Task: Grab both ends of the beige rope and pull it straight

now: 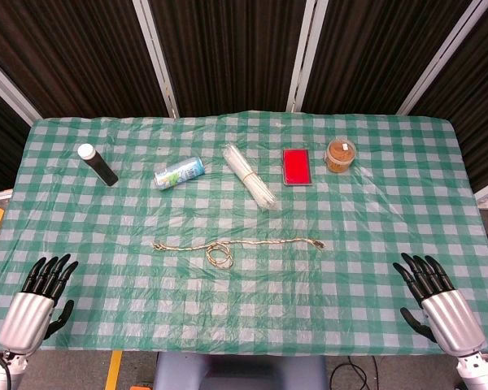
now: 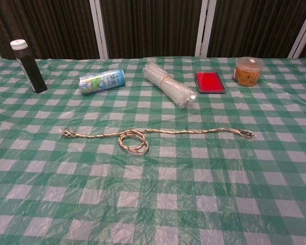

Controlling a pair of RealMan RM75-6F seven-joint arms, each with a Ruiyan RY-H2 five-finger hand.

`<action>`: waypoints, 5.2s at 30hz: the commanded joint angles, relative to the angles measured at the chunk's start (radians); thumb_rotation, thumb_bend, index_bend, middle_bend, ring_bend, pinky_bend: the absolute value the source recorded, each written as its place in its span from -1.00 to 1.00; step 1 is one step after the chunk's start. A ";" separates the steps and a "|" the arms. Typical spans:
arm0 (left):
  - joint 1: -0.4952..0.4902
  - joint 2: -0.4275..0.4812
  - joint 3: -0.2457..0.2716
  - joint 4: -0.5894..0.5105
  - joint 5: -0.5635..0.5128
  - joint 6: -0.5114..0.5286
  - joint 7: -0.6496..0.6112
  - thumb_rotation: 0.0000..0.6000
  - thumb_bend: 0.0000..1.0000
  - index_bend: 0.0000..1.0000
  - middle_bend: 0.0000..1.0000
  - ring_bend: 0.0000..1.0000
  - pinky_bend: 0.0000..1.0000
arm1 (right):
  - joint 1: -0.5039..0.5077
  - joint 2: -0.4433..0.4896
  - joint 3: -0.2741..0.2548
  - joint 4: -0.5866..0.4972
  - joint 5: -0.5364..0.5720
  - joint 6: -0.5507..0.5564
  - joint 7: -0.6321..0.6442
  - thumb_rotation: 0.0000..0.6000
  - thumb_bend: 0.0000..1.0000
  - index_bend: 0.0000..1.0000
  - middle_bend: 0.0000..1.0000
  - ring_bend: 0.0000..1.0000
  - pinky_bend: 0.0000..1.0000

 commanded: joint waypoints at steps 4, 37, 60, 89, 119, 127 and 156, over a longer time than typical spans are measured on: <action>-0.008 -0.007 0.005 0.003 0.003 -0.019 -0.001 1.00 -0.03 -1.00 -1.00 -1.00 -1.00 | 0.000 0.001 -0.002 -0.003 -0.001 -0.002 -0.002 1.00 -0.23 -1.00 -1.00 -1.00 -1.00; -0.438 -0.347 -0.174 0.247 -0.252 -0.596 -0.060 1.00 -0.03 -0.28 -0.98 -1.00 -0.99 | 0.021 -0.025 0.013 -0.001 0.059 -0.081 -0.053 1.00 -0.23 -1.00 -1.00 -1.00 -1.00; -0.517 -0.515 -0.167 0.500 -0.274 -0.597 -0.123 1.00 -0.15 -0.08 -0.90 -1.00 -0.98 | 0.024 -0.013 0.008 -0.013 0.070 -0.095 -0.047 1.00 -0.23 -1.00 -1.00 -1.00 -1.00; -0.497 -0.482 -0.116 0.447 -0.239 -0.502 -0.129 1.00 -0.08 0.28 -0.82 -1.00 -0.97 | 0.263 -0.181 0.158 0.003 0.179 -0.400 -0.193 1.00 -0.23 -0.45 -1.00 -1.00 -1.00; -0.494 -0.450 -0.114 0.419 -0.254 -0.500 -0.128 1.00 -0.08 0.28 -0.82 -1.00 -0.97 | 0.567 -0.583 0.292 0.347 0.537 -0.692 -0.482 1.00 -0.13 0.15 -1.00 -1.00 -1.00; -0.497 -0.452 -0.113 0.423 -0.255 -0.505 -0.125 1.00 -0.07 0.28 -0.82 -1.00 -0.97 | 0.581 -0.586 0.279 0.358 0.562 -0.695 -0.492 1.00 -0.05 0.29 -1.00 -1.00 -1.00; -0.424 -0.331 -0.087 0.351 -0.246 -0.409 -0.071 1.00 -0.06 0.28 -0.82 -1.00 -0.97 | 0.446 -0.304 0.216 0.231 0.519 -0.507 -0.318 1.00 0.14 0.52 -0.89 -1.00 -1.00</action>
